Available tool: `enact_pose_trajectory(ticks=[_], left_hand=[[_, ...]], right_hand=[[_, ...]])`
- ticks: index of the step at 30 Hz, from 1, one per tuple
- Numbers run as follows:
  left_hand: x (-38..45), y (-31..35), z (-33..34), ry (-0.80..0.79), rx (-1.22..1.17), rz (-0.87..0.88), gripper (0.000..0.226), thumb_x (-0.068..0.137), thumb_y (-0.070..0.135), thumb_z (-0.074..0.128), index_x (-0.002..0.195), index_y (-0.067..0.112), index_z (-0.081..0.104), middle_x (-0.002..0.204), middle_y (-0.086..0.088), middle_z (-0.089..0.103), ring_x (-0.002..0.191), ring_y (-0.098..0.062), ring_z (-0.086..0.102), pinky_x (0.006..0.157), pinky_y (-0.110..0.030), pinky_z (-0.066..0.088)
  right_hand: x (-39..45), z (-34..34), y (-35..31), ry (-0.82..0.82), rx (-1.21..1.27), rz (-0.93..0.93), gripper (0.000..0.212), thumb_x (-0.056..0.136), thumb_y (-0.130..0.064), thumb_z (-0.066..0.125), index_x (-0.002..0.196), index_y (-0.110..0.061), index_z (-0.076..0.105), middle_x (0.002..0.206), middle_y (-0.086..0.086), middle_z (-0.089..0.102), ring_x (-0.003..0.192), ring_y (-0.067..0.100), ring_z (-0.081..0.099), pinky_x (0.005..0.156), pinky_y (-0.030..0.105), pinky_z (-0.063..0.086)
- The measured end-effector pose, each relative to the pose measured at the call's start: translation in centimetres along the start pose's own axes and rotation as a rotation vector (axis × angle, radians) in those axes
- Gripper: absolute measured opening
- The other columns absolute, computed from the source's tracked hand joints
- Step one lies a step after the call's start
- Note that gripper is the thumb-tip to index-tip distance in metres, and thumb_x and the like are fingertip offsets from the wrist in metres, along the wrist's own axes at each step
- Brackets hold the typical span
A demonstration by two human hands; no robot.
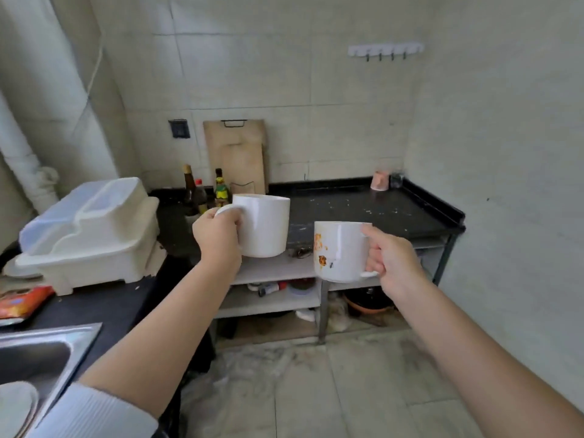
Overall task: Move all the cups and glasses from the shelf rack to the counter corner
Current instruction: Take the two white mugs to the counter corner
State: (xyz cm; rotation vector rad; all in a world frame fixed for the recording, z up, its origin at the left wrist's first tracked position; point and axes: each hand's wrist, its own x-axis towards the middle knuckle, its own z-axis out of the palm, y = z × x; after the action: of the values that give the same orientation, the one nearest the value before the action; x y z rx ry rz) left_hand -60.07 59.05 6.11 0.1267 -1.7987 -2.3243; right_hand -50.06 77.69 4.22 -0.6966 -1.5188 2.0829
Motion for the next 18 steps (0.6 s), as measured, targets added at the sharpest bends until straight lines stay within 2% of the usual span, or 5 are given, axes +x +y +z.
enact_pose_trajectory(ticks=[4,8,12,15,18], left_hand=[[6.5,-2.2,8.5,-0.136,0.024,-0.037,0.029,0.074,-0.004,0.047,0.054,0.017,0.042,0.058,0.0,0.038,0.053,-0.014,0.032,0.05,-0.025,0.026],[11.3,-3.9,16.2,-0.258,0.031,-0.054,0.032,0.072,-0.005,0.05,0.05,0.015,0.039,0.053,-0.001,0.037,0.049,-0.014,0.03,0.045,-0.02,0.026],[15.1,-6.5,24.2,-0.384,0.002,-0.093,0.041,0.073,-0.005,0.05,0.044,0.018,0.034,0.032,0.012,0.039,0.039,-0.008,0.032,0.033,-0.009,0.025],[17.0,-8.8,29.5,-0.444,0.012,-0.101,0.036,0.075,-0.005,0.05,0.048,0.016,0.037,0.048,0.001,0.04,0.046,-0.012,0.034,0.046,-0.019,0.029],[18.9,-11.2,34.3,-0.465,0.031,-0.132,0.036,0.076,-0.004,0.049,0.05,0.015,0.035,0.053,-0.001,0.036,0.049,-0.014,0.033,0.048,-0.022,0.028]], right_hand=[[7.8,0.0,-1.0,0.138,0.006,-0.044,0.032,0.085,-0.004,0.056,0.055,-0.011,0.044,0.05,-0.001,0.041,0.02,-0.002,0.037,0.023,0.01,0.025],[14.5,-0.4,-2.1,0.245,0.036,-0.06,0.026,0.083,-0.009,0.058,0.058,-0.013,0.05,0.065,0.001,0.049,0.048,0.008,0.05,0.03,0.013,0.033],[21.3,-2.6,-3.5,0.389,0.078,-0.073,0.024,0.083,-0.008,0.058,0.06,-0.012,0.051,0.062,0.002,0.045,0.022,-0.002,0.04,0.024,0.009,0.025],[26.2,-4.7,-4.4,0.459,0.061,-0.08,0.026,0.083,-0.007,0.057,0.059,-0.011,0.049,0.061,0.002,0.044,0.03,0.001,0.045,0.025,0.007,0.025],[31.1,-6.5,-5.1,0.482,0.07,-0.074,0.027,0.084,-0.006,0.056,0.059,-0.011,0.048,0.055,0.004,0.048,0.031,0.003,0.047,0.025,0.007,0.027]])
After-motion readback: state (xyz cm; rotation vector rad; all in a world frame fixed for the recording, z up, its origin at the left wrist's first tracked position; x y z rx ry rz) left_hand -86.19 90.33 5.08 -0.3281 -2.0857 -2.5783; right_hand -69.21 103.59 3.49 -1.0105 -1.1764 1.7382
